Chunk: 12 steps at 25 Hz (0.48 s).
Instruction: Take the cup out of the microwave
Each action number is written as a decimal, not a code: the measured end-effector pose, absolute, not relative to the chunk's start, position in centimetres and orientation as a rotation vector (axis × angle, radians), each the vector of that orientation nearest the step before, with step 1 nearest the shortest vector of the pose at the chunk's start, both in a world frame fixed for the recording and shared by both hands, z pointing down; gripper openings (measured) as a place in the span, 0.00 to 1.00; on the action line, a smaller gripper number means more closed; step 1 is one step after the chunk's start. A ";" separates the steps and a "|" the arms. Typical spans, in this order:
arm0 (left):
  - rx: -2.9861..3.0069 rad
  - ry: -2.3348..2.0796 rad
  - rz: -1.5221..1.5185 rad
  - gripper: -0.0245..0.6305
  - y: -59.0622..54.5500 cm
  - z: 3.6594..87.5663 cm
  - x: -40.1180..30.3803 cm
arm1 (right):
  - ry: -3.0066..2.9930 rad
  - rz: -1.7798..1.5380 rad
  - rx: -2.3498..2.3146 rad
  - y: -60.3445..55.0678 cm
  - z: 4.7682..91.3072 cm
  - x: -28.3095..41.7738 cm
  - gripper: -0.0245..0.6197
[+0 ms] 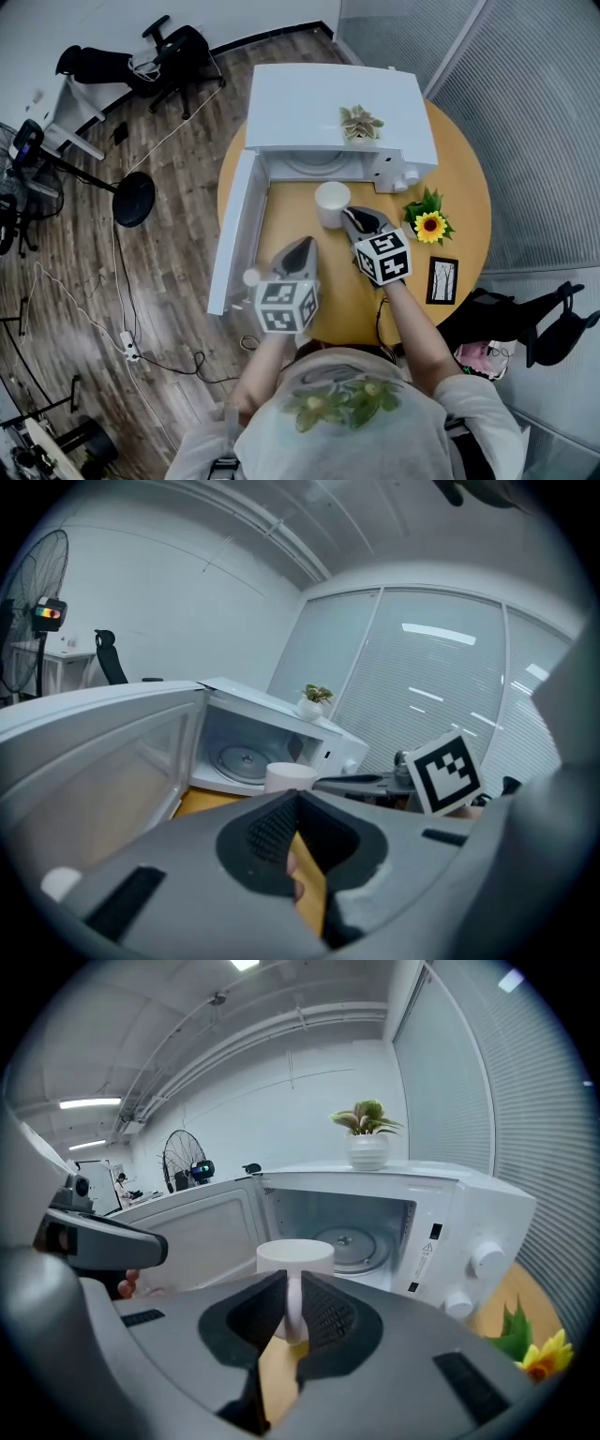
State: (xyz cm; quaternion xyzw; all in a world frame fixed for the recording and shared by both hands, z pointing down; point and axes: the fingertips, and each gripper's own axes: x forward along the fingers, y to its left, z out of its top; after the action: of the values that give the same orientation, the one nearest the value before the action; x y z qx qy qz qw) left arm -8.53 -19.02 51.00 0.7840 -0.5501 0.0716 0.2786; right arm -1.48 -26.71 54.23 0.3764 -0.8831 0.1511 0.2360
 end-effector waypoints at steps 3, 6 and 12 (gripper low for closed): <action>2.106 -1.475 0.195 0.04 -18.6 51.0 -8.4 | -2.436 0.423 1.038 -25.8 53.7 -1.1 0.13; 2.108 -1.476 0.197 0.04 -18.1 51.0 -8.2 | -2.449 0.426 1.046 -25.0 53.1 -0.7 0.13; 2.114 -1.480 0.202 0.04 -17.1 50.7 -8.0 | -2.476 0.419 1.049 -23.4 51.9 -0.1 0.13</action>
State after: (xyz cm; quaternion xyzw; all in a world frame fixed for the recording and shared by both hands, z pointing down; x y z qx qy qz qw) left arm -8.03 -17.12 50.68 0.7855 -0.5502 0.0752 0.2731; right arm -0.07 -23.43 51.88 0.3769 -0.8898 0.1505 0.2087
